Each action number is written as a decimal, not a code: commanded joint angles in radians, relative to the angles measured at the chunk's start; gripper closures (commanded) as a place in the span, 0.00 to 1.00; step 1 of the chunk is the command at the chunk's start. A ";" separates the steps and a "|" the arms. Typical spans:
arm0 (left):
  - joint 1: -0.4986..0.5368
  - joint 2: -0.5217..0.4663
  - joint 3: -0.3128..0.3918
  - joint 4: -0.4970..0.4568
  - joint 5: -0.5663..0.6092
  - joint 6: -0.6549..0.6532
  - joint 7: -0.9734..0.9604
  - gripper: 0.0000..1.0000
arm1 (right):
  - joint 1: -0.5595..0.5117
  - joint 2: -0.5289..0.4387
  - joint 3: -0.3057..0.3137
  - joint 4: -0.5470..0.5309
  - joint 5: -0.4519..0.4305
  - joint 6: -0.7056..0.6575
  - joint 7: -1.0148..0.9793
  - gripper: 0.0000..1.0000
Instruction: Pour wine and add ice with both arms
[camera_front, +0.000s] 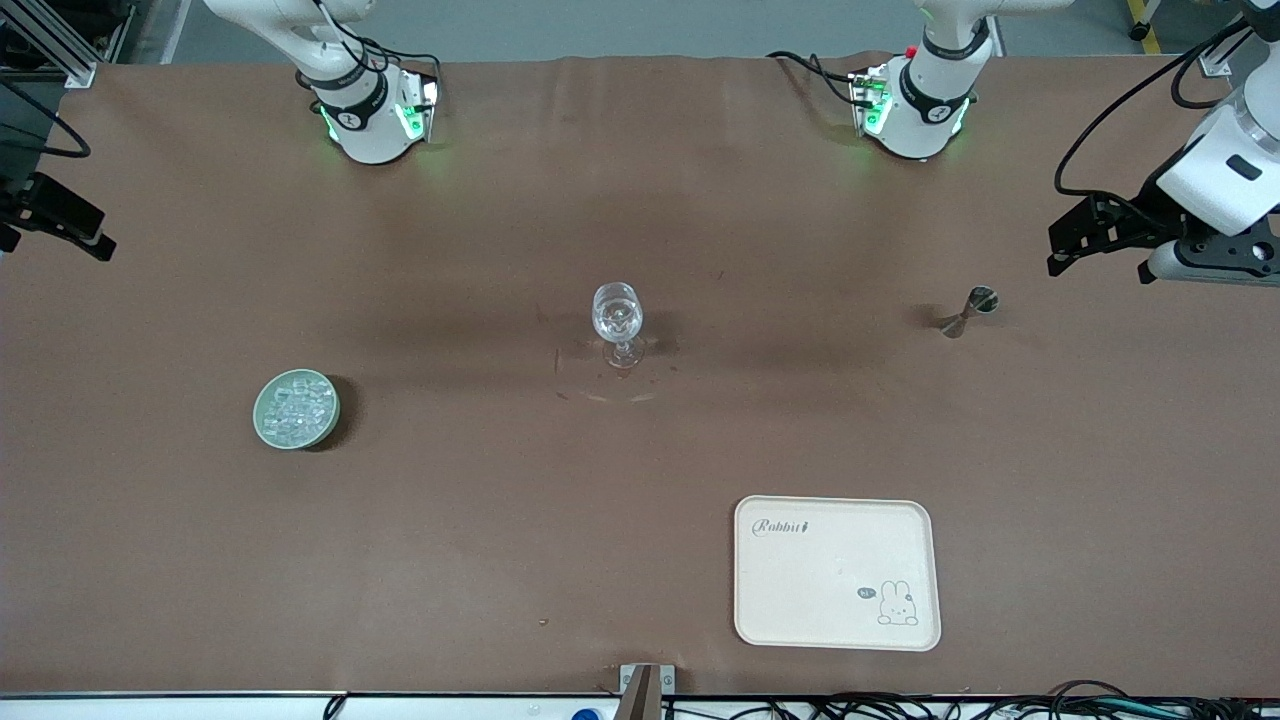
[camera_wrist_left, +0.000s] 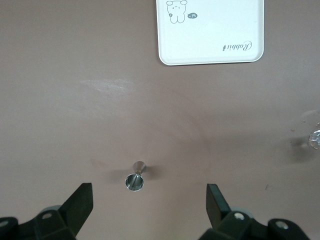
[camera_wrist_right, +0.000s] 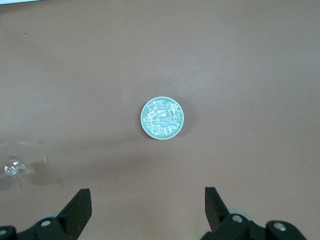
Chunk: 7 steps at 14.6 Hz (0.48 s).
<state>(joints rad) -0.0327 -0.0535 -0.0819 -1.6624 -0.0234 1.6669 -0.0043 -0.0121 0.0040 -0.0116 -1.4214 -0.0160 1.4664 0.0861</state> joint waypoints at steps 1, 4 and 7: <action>0.002 -0.006 -0.007 0.000 0.017 -0.002 -0.011 0.00 | 0.001 0.002 -0.002 0.007 0.014 -0.008 -0.006 0.00; 0.004 -0.005 -0.004 0.001 0.016 -0.006 -0.034 0.00 | 0.001 0.002 -0.002 0.007 0.014 -0.009 -0.006 0.00; 0.005 -0.002 -0.003 -0.002 0.036 -0.021 -0.069 0.00 | 0.001 0.002 -0.004 0.004 0.014 -0.011 -0.005 0.00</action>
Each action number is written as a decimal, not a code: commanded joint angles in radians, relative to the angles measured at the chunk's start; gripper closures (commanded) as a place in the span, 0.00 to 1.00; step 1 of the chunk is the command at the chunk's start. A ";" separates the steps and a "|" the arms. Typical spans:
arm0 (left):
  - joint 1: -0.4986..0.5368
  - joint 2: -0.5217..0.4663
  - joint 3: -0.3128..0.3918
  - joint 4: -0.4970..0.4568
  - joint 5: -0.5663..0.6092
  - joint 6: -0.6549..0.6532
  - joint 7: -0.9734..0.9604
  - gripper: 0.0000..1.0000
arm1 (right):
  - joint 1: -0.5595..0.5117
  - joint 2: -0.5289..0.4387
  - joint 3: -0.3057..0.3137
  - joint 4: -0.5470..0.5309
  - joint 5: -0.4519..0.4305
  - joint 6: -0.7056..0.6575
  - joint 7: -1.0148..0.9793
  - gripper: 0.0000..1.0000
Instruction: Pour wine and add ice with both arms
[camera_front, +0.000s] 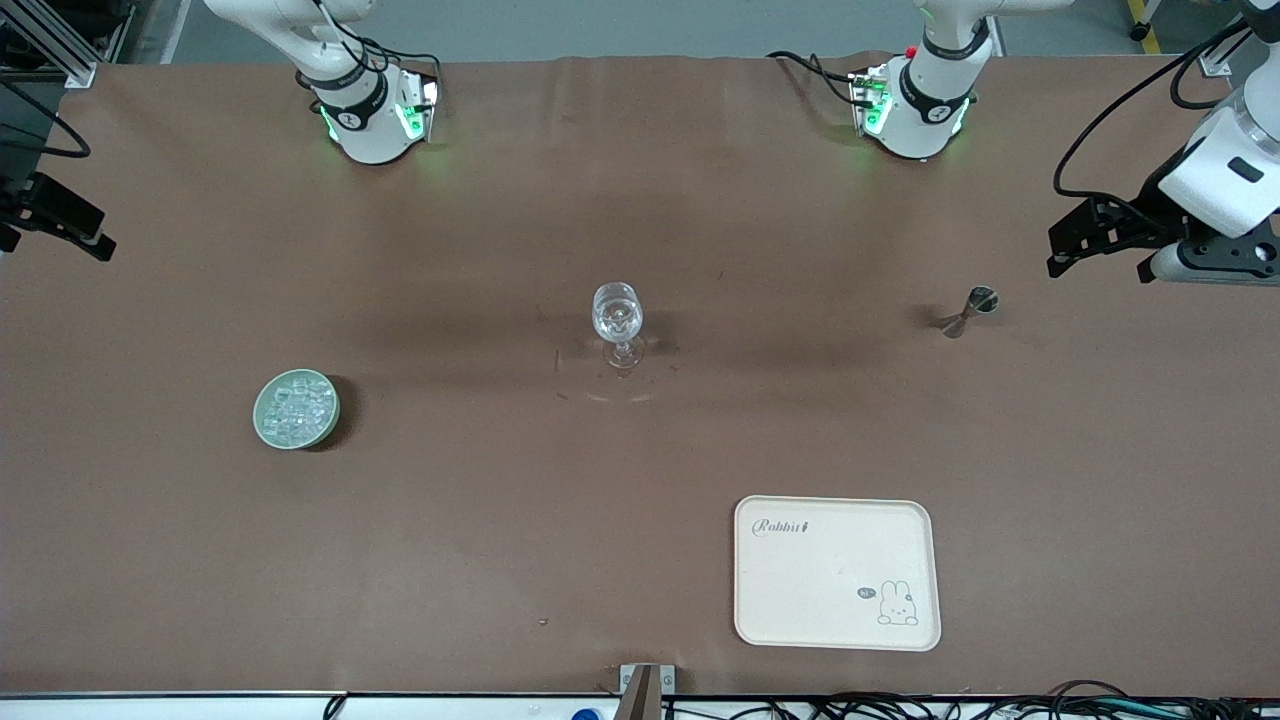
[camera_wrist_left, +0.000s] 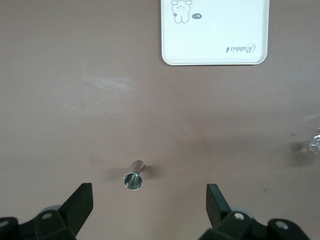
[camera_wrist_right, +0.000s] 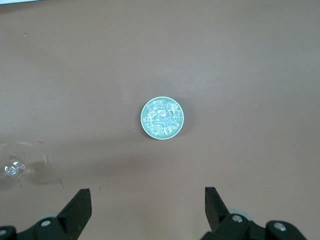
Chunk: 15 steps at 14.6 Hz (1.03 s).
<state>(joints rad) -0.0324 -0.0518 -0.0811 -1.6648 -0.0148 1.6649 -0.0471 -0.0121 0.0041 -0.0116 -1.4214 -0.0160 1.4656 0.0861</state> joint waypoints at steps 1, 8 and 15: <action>0.008 -0.003 0.009 0.000 0.030 -0.033 -0.034 0.00 | 0.001 0.002 -0.004 0.003 0.013 -0.024 -0.006 0.00; 0.006 0.044 0.156 -0.024 0.013 -0.106 -0.151 0.00 | -0.006 0.091 -0.005 -0.051 0.010 0.057 -0.012 0.00; 0.009 0.164 0.562 -0.137 -0.377 -0.152 -0.228 0.00 | -0.009 0.247 -0.005 -0.161 0.002 0.267 -0.072 0.00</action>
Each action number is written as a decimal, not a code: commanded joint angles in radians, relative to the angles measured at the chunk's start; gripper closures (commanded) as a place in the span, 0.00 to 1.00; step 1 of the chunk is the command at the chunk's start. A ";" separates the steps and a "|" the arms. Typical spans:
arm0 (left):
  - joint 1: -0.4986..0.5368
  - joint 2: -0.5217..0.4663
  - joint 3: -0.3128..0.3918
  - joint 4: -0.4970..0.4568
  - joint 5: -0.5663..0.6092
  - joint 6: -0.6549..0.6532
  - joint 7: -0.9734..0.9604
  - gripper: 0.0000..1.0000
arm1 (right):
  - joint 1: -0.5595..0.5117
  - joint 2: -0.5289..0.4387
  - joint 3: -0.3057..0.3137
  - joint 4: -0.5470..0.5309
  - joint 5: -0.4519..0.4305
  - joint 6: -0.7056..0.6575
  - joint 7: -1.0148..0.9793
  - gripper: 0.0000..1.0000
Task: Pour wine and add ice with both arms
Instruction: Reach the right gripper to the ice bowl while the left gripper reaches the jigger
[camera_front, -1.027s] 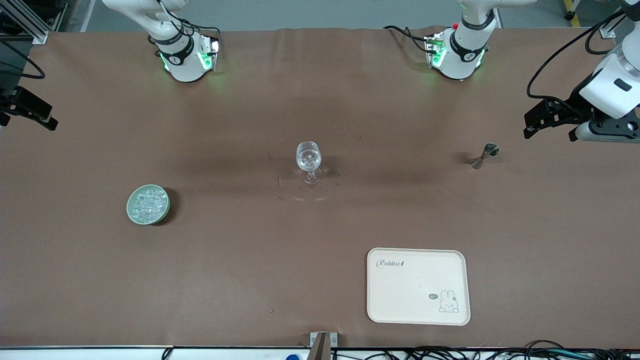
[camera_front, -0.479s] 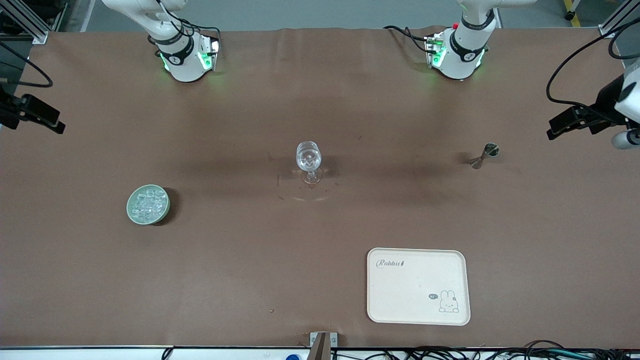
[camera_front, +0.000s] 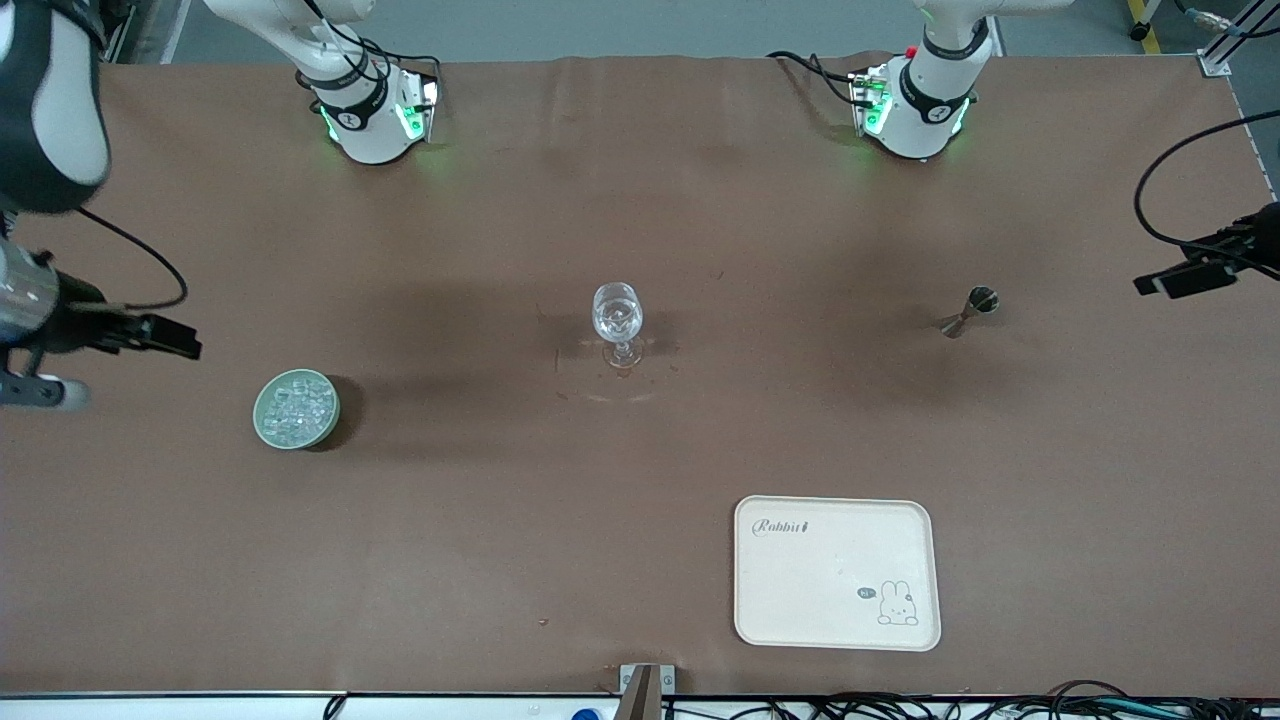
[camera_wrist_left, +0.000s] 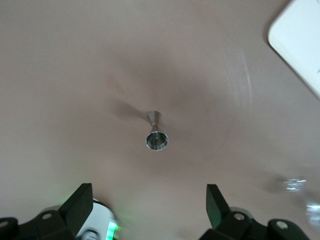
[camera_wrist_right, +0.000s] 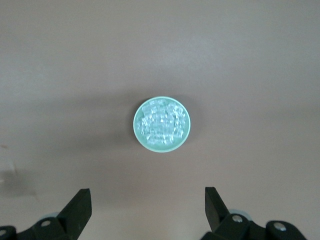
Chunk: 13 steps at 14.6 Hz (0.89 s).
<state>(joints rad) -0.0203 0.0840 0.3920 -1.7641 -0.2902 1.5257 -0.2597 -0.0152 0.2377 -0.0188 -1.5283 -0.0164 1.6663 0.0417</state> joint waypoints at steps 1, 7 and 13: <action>-0.003 0.055 0.129 -0.058 -0.160 -0.015 -0.018 0.00 | -0.006 0.021 0.000 -0.088 0.001 0.120 -0.045 0.00; -0.003 0.198 0.257 -0.204 -0.392 -0.013 -0.041 0.00 | -0.034 0.028 -0.001 -0.329 -0.002 0.413 -0.135 0.00; 0.000 0.380 0.271 -0.253 -0.584 -0.015 -0.056 0.00 | -0.032 0.029 -0.003 -0.536 -0.007 0.702 -0.137 0.00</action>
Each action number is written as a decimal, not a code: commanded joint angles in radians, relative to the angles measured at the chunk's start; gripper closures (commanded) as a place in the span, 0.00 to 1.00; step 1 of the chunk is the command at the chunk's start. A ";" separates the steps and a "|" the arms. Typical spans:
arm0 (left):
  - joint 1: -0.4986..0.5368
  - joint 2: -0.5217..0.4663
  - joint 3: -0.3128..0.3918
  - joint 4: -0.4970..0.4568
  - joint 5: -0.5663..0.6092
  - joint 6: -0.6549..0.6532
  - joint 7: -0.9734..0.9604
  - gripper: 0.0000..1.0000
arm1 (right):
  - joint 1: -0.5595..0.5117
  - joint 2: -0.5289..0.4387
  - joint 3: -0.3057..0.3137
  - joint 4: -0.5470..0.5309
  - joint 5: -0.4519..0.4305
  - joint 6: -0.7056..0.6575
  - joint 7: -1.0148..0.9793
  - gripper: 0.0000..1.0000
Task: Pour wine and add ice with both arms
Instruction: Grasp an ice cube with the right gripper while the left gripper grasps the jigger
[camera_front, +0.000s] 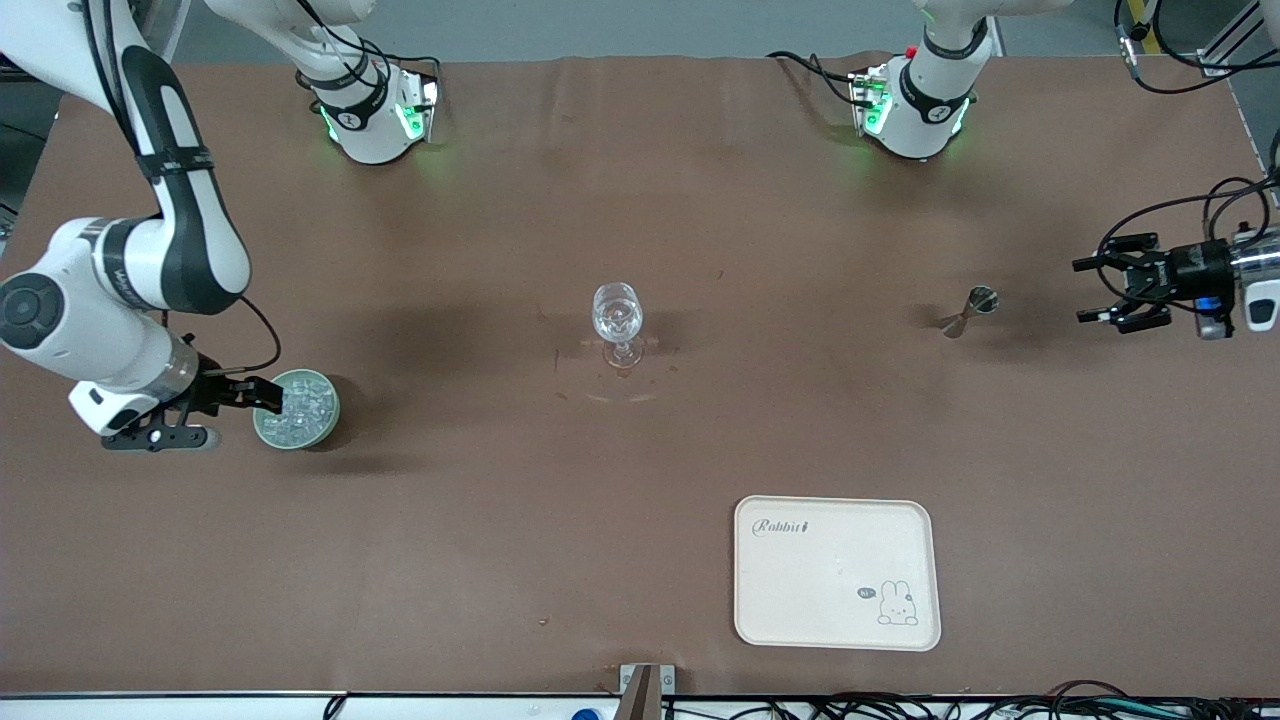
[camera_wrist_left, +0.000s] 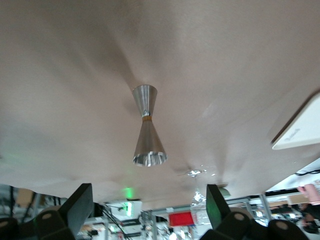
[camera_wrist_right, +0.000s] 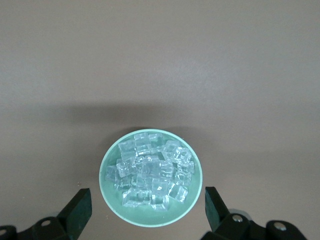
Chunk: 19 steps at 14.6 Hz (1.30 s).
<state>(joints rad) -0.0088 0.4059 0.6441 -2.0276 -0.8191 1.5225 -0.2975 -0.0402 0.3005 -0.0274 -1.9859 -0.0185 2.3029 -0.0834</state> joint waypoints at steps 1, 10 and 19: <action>-0.013 0.089 0.019 0.010 -0.081 -0.012 -0.017 0.00 | -0.007 -0.032 0.006 -0.108 -0.011 0.113 -0.012 0.01; -0.007 0.221 0.016 -0.043 -0.285 -0.031 -0.002 0.00 | -0.006 0.035 0.006 -0.159 -0.026 0.240 -0.012 0.42; -0.048 0.221 -0.015 -0.164 -0.417 -0.007 0.066 0.00 | -0.004 0.074 0.006 -0.157 -0.026 0.277 -0.012 0.42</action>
<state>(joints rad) -0.0504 0.6353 0.6326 -2.1437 -1.1701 1.5069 -0.2590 -0.0398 0.3735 -0.0257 -2.1326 -0.0283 2.5629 -0.0901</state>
